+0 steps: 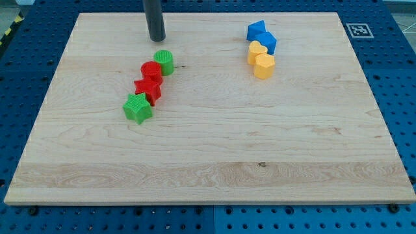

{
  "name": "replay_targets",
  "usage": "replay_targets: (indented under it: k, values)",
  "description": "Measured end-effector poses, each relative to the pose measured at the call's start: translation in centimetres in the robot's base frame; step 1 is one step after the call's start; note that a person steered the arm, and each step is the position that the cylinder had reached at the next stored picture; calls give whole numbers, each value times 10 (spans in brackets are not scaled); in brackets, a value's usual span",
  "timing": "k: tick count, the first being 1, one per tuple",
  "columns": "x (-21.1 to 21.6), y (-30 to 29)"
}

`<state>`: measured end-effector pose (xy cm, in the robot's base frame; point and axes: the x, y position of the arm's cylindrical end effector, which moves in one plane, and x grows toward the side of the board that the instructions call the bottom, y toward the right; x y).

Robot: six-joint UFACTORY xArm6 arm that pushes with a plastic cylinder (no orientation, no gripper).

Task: Push the green star towards the center

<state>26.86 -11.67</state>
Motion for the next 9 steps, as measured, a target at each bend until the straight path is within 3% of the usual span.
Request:
replay_targets:
  k: [2, 3, 5, 6, 9]
  values:
    - [22, -98]
    - [68, -137]
    - [203, -116]
    - [226, -56]
    - [215, -41]
